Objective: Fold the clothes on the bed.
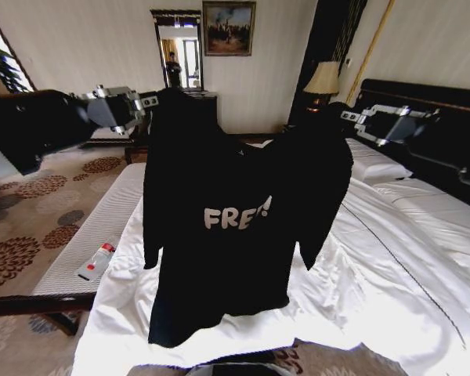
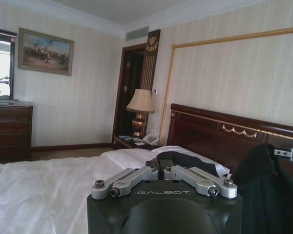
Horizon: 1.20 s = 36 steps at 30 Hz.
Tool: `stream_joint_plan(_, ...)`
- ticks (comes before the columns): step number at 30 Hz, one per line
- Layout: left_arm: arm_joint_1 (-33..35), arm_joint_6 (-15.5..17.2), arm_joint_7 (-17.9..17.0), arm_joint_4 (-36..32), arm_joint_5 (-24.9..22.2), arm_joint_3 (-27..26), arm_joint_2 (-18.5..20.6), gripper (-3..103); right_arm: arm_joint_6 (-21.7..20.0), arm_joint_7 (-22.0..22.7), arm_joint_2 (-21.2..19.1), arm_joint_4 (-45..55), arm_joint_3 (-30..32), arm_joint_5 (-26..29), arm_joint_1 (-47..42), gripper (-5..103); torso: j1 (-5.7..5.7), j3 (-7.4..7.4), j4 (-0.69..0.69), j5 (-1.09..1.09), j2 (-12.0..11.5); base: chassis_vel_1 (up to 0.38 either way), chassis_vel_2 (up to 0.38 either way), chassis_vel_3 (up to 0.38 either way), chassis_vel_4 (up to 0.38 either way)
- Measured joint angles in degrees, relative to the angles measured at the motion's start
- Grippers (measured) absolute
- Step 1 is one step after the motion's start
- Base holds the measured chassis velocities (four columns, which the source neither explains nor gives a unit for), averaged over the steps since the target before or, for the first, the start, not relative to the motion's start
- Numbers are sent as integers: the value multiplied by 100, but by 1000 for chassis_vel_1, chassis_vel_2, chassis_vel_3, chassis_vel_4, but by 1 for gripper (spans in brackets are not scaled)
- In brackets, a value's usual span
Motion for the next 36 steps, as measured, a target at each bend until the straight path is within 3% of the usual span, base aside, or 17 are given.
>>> stream_joint_plan(4, 215, 107, -132, 59, 442, 150, -305, 0, -87, -28, 352, -14, -128, -514, -515, 0, 0, 0, 0, 1, 0, 0, 0, 0, 0)
stream_joint_plan(7, 658, 279, -244, 248, 1170, 308, -679, 0, -154, -214, 873, -27, -605, -1387, -1098, 0, 2, 2, -3, 4, -2, 0, 0, 0, 0)
stream_joint_plan(8, 980, 357, -286, 371, 1667, 434, -919, 0, -162, -309, 1173, -70, -1049, -1907, -1218, 0, 3, 2, -5, 3, -2, 0, 0, 0, 0)
stream_joint_plan(9, 1063, 374, -288, 409, 1843, 501, -988, 0, -162, -335, 1295, -135, -1234, -2116, -1234, 0, 3, 2, -3, 4, -2, 0, 0, 0, 0)
stream_joint_plan(10, 1273, 396, -289, 531, 2415, 743, -1221, 0, -162, -405, 1570, -382, -1647, -2608, -1213, 0, 3, 2, -2, 3, -3, 0, 0, 0, 0)
stream_joint_plan(11, 1273, 396, -289, 531, 2415, 743, -1221, 0, -162, -405, 1570, -382, -1647, -2608, -1213, 0, 3, 2, -2, 3, -3, 0, 0, 0, 0)
stream_joint_plan(14, 1341, 404, -337, 918, 3573, 1576, -1856, 0, -151, -796, 2155, -1139, -2502, -3636, -1060, 0, 2, 2, 2, 1, -2, 0, 0, 0, 0)
stream_joint_plan(16, 1302, 404, -347, 1036, 3766, 1754, -2025, 0, -133, -904, 2262, -1336, -2651, -3882, -1030, 0, 2, 2, 1, 0, -3, 0, 0, 0, 0)
stream_joint_plan(20, 1172, 405, -369, 2010, 4599, 2485, -2918, 0, 115, -1495, 2672, -2312, -3199, -5109, -910, 0, 3, 3, -2, 3, -3, 0, 0, 0, 0)
stream_joint_plan(21, 1172, 405, -369, 2010, 4599, 2485, -2918, 0, 115, -1495, 2672, -2312, -3199, -5109, -910, 0, 3, 3, -2, 3, -3, 0, 0, 0, 0)
stream_joint_plan(24, 1056, 354, -289, 2826, 5168, 3045, -3543, 0, 371, -1866, 2917, -3152, -3622, -5728, -641, 0, 4, 2, -3, 3, -3, 0, 0, 0, 0)
stream_joint_plan(25, 1056, 354, -289, 2826, 5168, 3045, -3543, 0, 371, -1866, 2917, -3152, -3622, -5728, -641, 0, 4, 2, -3, 3, -3, 0, 0, 0, 0)
stream_joint_plan(28, 906, 315, -134, 3614, 5603, 3417, -4103, 0, 613, -2132, 3151, -3885, -4005, -6213, -331, 0, 1, 2, 0, 3, -3, 0, 0, 0, 0)
stream_joint_plan(33, 809, 339, -29, 4350, 5833, 3598, -4627, 0, 869, -2244, 3373, -4531, -4381, -6547, -55, 0, 1, 1, -2, 3, -2, 0, 0, 0, 0)
stream_joint_plan(36, 775, 367, 132, 4955, 6079, 3716, -4977, 0, 999, -2259, 3569, -5044, -4703, -7027, 170, 0, 2, 2, -2, 3, -2, 0, 0, 0, 0)
